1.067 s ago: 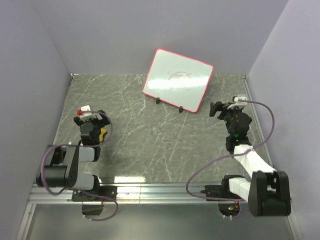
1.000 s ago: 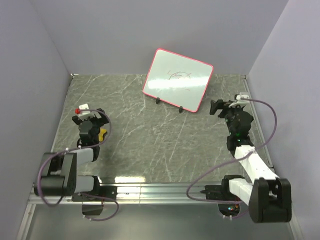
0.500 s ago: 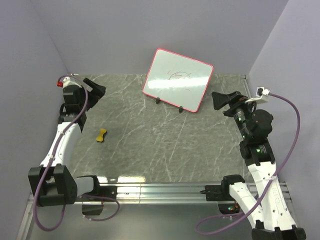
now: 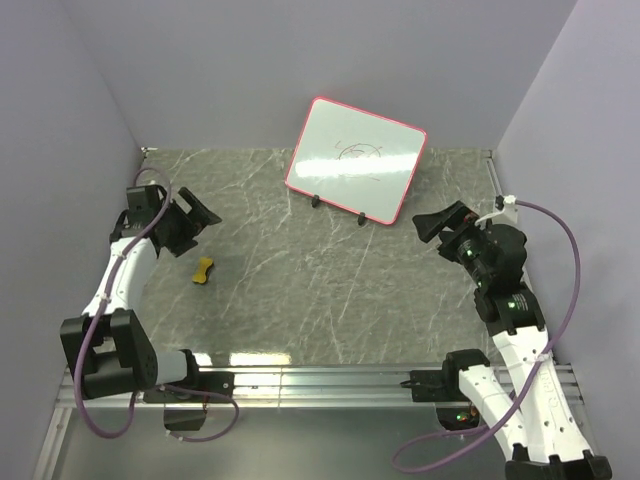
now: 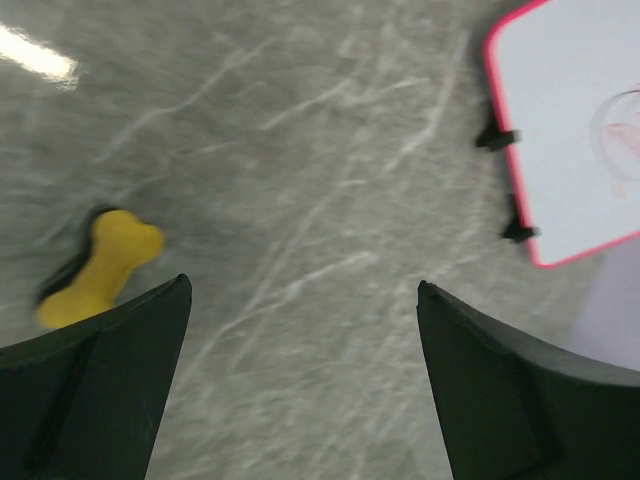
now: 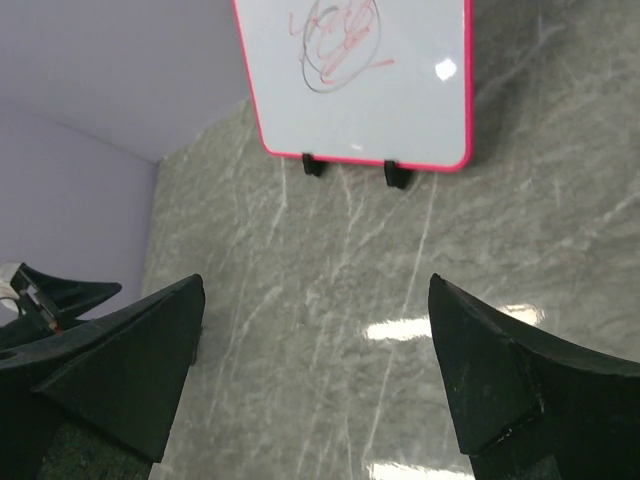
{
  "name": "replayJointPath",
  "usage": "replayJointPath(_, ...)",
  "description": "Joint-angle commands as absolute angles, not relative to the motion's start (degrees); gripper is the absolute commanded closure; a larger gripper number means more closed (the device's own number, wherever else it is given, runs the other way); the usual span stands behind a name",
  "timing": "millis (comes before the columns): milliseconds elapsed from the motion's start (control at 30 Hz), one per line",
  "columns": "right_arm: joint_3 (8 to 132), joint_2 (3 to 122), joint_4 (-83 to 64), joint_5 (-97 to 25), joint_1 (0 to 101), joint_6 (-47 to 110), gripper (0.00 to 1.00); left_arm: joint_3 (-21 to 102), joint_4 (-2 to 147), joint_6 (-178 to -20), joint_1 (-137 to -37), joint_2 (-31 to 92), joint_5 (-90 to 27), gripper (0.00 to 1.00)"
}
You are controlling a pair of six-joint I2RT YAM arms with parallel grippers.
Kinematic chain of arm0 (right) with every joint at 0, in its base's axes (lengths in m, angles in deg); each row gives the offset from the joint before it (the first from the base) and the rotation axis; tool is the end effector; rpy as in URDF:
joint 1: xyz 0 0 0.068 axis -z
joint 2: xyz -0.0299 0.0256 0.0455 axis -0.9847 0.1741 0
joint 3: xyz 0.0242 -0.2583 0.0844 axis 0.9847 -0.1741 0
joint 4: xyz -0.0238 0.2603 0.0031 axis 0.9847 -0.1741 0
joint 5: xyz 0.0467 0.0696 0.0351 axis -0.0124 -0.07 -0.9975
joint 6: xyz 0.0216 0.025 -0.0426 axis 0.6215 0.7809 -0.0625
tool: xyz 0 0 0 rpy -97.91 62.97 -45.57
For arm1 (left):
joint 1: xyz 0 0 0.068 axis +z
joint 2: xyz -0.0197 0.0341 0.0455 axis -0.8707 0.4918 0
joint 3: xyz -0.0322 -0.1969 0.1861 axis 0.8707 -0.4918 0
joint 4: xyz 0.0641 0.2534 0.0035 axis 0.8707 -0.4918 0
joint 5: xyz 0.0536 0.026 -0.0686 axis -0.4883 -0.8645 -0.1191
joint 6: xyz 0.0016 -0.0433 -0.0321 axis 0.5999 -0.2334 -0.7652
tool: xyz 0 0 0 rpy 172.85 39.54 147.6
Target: Erase the whiteboard
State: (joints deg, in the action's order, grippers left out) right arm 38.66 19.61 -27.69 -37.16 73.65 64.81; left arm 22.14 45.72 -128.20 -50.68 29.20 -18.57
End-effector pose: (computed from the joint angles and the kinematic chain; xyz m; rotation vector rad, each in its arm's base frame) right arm 0.1550 0.0226 0.3382 0.4255 1.7978 0.7087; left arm 0.2726 0.0345 0.2647 -0.8412 2.2340 -0.6877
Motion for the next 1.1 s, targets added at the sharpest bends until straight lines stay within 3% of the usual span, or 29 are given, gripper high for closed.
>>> replayJointPath(0,39.93,20.01,-32.35,-33.62,72.07,63.01,0.01,23.0,34.95,-119.3,-51.58,29.71,-28.85,0.01)
replayJointPath(167,39.95,20.81,-36.14,-34.39,70.13,61.43,0.02,20.26,35.92,-115.08,-52.63,26.28,-30.61,0.01)
replayJointPath(633,38.18,20.9,-40.28,-36.51,67.41,58.88,0.04,23.78,39.69,-114.63,-54.92,44.03,-34.48,0.01)
replayJointPath(1067,36.07,19.05,-42.13,-32.82,67.41,56.85,0.04,20.0,40.4,-113.84,-56.24,47.11,-35.54,0.06)
